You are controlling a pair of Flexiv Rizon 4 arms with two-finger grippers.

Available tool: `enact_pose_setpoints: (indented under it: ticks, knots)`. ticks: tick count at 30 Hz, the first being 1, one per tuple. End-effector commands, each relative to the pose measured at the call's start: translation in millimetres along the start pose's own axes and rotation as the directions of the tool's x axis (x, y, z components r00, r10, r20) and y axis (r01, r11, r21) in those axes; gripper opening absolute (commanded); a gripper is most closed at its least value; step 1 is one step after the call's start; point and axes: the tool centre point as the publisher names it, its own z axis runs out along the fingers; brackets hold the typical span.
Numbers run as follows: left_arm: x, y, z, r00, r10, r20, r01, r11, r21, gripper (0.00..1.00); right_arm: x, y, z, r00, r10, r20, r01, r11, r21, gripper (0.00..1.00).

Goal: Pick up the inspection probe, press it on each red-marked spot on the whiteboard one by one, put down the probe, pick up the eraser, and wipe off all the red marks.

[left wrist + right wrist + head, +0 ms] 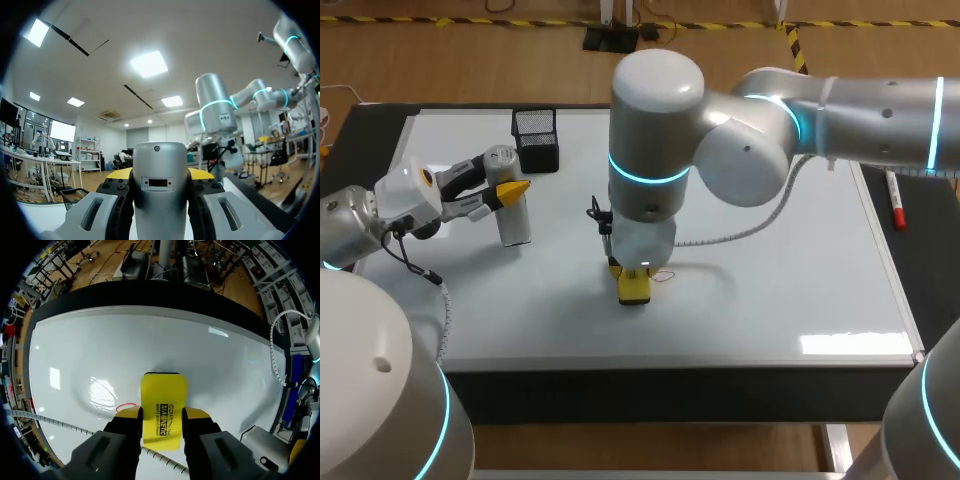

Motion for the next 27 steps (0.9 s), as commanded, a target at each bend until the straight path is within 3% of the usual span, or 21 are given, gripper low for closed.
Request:
enact_pose_setpoints:
  ticks: [1,16,27]
  knots:
    - [0.5,-1.0,-0.3,1.0,0.001,0.001,-0.001,1.0,0.001,0.0,2.0,-1.6,3.9,1.0,-0.002,-0.003,0.002,1.0,-0.002,0.0]
    - [0.5,-1.0,-0.3,1.0,0.001,0.001,-0.001,1.0,0.001,0.0,28.1,-0.2,13.9,0.999,0.015,-0.032,-0.015,1.0,-0.008,0.0]
    - [0.5,-1.0,-0.3,1.0,0.001,0.001,-0.001,1.0,0.001,0.0,65.2,-2.4,14.0,0.995,0.08,-0.054,-0.08,0.997,0.007,0.0]
